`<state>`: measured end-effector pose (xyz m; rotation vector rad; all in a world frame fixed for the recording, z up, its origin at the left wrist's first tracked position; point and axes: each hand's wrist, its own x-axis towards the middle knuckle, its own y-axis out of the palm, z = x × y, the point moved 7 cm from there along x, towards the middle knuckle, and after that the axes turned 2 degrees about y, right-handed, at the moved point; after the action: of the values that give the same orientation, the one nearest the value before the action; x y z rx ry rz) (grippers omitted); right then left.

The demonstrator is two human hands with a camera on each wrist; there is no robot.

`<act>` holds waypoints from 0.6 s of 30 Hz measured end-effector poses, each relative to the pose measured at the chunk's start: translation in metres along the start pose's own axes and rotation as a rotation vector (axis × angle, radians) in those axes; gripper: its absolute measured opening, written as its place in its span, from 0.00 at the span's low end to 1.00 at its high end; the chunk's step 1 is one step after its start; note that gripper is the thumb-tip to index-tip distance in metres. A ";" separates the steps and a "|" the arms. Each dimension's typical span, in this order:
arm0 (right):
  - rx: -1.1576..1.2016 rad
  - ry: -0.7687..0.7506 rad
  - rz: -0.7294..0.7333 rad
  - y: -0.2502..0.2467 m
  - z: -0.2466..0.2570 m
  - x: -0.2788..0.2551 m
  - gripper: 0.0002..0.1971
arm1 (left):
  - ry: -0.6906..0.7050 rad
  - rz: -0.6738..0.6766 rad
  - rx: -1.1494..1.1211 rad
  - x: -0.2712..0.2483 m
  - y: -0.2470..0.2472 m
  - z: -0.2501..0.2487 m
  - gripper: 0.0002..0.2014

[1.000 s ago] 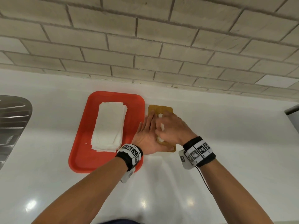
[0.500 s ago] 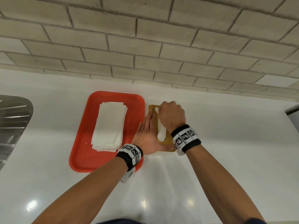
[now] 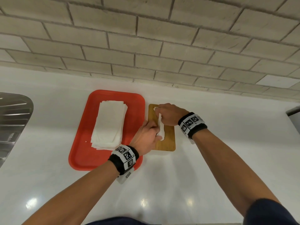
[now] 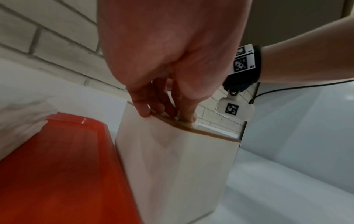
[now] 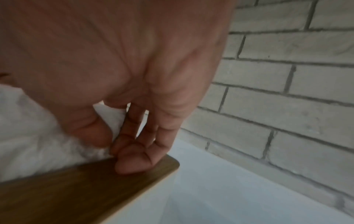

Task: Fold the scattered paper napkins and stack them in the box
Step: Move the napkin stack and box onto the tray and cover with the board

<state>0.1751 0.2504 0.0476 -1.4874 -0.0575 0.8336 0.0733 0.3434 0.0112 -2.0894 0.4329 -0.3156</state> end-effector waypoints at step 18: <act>0.547 0.054 -0.094 0.008 -0.032 0.028 0.08 | -0.337 -0.049 -0.440 -0.016 -0.016 0.014 0.22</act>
<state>0.2085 0.2370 0.0238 -0.9822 0.1312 0.6641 0.0670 0.3691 0.0167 -2.5251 0.2629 0.1201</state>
